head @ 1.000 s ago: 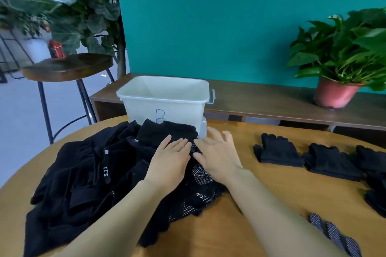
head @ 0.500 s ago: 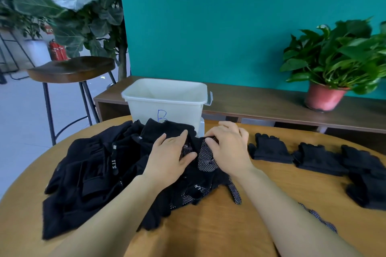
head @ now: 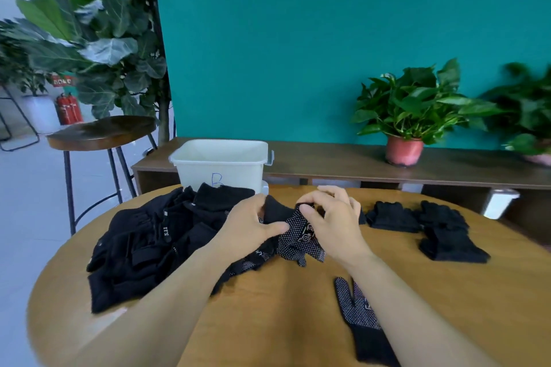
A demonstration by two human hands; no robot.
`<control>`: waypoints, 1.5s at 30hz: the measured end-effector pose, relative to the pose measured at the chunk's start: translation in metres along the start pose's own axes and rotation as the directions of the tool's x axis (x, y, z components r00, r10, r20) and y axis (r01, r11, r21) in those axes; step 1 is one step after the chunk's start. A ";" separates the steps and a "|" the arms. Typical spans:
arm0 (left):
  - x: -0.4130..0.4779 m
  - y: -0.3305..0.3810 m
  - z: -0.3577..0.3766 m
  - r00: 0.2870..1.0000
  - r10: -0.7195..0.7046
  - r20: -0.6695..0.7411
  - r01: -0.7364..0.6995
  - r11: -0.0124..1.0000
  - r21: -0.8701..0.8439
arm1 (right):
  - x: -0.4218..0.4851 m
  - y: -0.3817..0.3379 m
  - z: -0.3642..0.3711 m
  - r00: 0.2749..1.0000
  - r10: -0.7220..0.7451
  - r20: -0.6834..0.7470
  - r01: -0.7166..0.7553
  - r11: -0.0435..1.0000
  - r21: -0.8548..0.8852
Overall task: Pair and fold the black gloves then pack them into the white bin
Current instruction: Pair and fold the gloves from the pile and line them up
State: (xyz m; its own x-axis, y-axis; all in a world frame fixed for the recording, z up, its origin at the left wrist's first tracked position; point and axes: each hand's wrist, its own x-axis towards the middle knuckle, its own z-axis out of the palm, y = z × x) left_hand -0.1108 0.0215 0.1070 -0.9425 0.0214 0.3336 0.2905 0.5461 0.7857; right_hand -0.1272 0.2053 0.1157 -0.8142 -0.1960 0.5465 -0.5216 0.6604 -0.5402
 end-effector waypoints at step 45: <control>0.045 0.059 0.119 0.947 -0.116 0.299 0.185 0.959 -0.213 | -0.018 0.111 -0.101 0.899 0.401 0.176 -0.437 0.850 0.293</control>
State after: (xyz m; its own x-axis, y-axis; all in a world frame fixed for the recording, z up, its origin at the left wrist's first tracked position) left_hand -0.1557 0.1539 0.1061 -0.9759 0.2074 0.0685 0.1393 0.3493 0.9266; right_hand -0.1451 0.3556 0.1107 -0.9860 -0.0388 0.1620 -0.1626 0.4348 -0.8857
